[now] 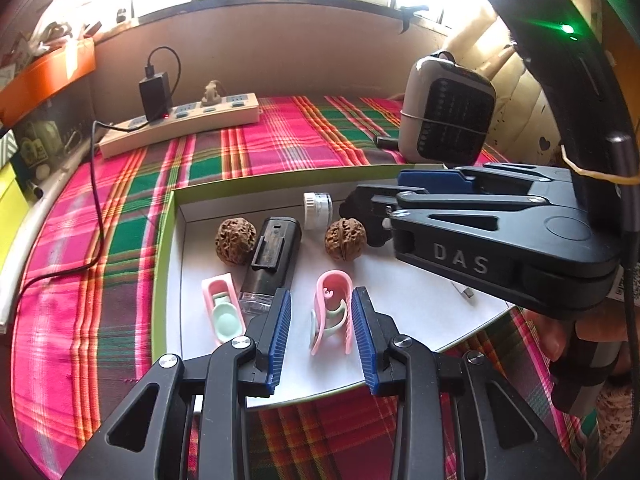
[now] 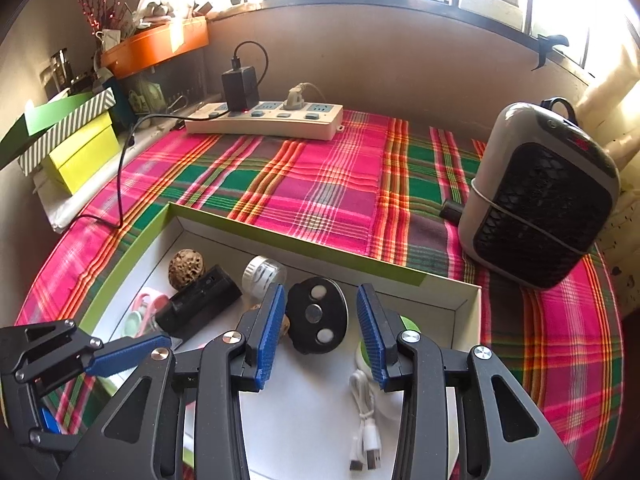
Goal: Organize objects
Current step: 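Open both tools to release the pink clip and black disc in the box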
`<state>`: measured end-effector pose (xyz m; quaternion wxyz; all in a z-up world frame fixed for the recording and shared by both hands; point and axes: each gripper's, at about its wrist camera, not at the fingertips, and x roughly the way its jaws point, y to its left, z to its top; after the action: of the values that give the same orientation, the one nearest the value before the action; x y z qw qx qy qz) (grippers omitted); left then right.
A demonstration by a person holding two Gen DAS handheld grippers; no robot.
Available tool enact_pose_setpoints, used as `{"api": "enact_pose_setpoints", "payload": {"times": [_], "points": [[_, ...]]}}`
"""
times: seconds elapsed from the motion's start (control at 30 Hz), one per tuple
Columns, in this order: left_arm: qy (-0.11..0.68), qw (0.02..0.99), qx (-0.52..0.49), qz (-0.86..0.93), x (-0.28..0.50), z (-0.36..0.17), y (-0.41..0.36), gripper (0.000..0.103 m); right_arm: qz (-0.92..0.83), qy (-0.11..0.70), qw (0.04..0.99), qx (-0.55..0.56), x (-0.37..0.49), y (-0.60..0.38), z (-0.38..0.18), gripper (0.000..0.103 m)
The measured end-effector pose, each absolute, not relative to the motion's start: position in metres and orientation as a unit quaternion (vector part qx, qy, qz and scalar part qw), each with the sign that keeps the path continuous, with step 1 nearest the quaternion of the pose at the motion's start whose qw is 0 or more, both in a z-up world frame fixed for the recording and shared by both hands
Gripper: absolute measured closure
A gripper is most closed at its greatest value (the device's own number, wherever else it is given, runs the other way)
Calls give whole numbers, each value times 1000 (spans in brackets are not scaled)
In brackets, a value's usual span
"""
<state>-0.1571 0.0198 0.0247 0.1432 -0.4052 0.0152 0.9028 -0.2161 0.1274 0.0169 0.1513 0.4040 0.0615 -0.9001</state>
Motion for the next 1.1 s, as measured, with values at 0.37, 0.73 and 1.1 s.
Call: {"api": "enact_pose_setpoints", "payload": {"times": [0.37,0.73,1.1], "points": [[18,123,-398,909,-144,32,15,73,-906,49,148,393,-194,130,25,64],[22,106,-389,915,-126,39,11,73,-912,37,135,385,-164,131,30,60],[36,77,-383,920,-100,43,6,73,-921,21,129,368,-123,141,35,59]]}}
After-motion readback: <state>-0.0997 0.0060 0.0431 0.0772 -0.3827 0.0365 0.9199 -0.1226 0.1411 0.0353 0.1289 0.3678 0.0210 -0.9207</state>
